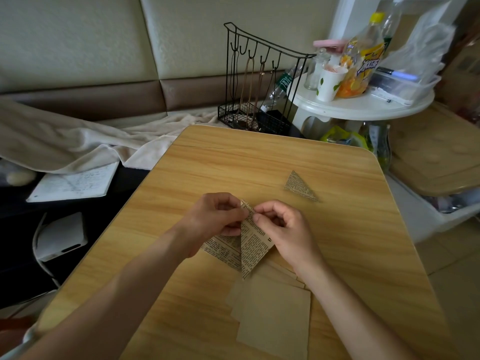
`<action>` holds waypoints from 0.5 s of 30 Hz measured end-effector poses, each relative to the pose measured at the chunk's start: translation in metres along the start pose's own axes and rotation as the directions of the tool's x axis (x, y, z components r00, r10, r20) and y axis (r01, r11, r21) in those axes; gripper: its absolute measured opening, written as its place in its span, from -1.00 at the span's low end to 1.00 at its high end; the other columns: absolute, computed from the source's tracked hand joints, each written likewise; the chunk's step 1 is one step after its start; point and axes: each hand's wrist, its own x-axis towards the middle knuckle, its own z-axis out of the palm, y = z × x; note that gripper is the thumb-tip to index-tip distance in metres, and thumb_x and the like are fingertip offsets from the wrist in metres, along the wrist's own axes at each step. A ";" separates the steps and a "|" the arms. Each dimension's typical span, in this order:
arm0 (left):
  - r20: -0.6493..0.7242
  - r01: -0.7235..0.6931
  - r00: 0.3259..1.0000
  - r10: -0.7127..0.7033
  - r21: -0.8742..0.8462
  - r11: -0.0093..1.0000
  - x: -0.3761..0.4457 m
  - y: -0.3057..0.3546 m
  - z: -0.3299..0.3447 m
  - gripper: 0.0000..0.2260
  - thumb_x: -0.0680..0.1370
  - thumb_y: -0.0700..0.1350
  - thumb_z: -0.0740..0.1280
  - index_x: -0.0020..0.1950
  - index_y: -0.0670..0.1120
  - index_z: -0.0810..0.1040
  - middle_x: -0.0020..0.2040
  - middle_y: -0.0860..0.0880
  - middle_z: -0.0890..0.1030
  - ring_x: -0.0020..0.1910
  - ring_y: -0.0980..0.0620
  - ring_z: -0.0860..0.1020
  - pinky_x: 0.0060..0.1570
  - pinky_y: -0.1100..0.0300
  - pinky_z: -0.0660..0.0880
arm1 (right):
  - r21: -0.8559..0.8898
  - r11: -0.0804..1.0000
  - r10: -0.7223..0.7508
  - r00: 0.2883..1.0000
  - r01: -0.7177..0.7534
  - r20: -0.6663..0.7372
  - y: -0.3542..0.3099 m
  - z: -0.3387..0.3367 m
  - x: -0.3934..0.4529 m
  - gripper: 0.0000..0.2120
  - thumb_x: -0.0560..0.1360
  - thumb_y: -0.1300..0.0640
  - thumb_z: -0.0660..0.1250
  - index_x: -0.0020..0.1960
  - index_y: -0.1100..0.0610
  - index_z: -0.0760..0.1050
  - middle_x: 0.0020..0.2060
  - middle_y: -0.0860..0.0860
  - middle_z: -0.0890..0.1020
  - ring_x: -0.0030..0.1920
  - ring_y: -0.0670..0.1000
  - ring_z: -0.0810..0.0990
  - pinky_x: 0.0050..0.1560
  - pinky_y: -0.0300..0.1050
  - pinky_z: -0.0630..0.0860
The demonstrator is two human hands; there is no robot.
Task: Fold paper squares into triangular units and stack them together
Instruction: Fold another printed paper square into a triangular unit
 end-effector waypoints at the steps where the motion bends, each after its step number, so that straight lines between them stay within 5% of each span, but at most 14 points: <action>1: -0.010 0.005 1.000 -0.005 -0.017 1.000 0.000 0.000 0.000 -0.92 0.53 -0.23 0.50 -0.06 -0.21 0.64 -0.25 -0.05 0.64 -0.27 0.08 0.64 -0.15 0.16 0.67 | -0.014 1.000 -0.001 1.000 0.001 -0.003 0.000 0.001 0.000 -0.89 0.55 0.16 0.48 -0.06 -0.05 0.68 -0.21 -0.04 0.70 -0.18 -0.09 0.63 -0.13 -0.09 0.58; 5: -0.029 0.016 0.999 -0.018 -0.059 0.998 0.001 0.000 -0.001 -0.89 0.52 -0.24 0.51 -0.04 -0.27 0.65 -0.21 -0.11 0.68 -0.25 0.03 0.67 -0.18 0.19 0.66 | -0.034 0.999 -0.008 1.000 0.008 -0.005 0.000 0.001 0.000 -0.91 0.55 0.16 0.48 -0.07 -0.02 0.69 -0.23 -0.02 0.69 -0.20 -0.03 0.62 -0.12 0.02 0.58; 10: 0.000 0.050 0.999 -0.050 -0.074 0.996 -0.001 0.001 -0.002 -0.88 0.47 -0.26 0.54 -0.04 -0.26 0.69 -0.18 -0.17 0.69 -0.22 -0.03 0.69 -0.18 0.18 0.66 | -0.048 0.996 -0.070 0.997 0.068 -0.032 -0.002 0.002 -0.003 -0.89 0.54 0.18 0.49 -0.04 -0.03 0.69 -0.22 -0.11 0.69 -0.21 -0.18 0.60 -0.18 -0.29 0.51; 15: 0.007 0.070 0.998 -0.070 -0.093 0.993 -0.002 0.001 -0.003 -0.89 0.51 -0.27 0.50 -0.01 -0.28 0.67 -0.13 -0.25 0.71 -0.21 -0.08 0.70 -0.18 0.16 0.67 | -0.027 0.997 -0.069 0.996 0.067 -0.052 -0.001 0.001 -0.002 -0.89 0.53 0.21 0.49 -0.05 0.00 0.69 -0.21 -0.09 0.69 -0.20 -0.16 0.59 -0.16 -0.23 0.53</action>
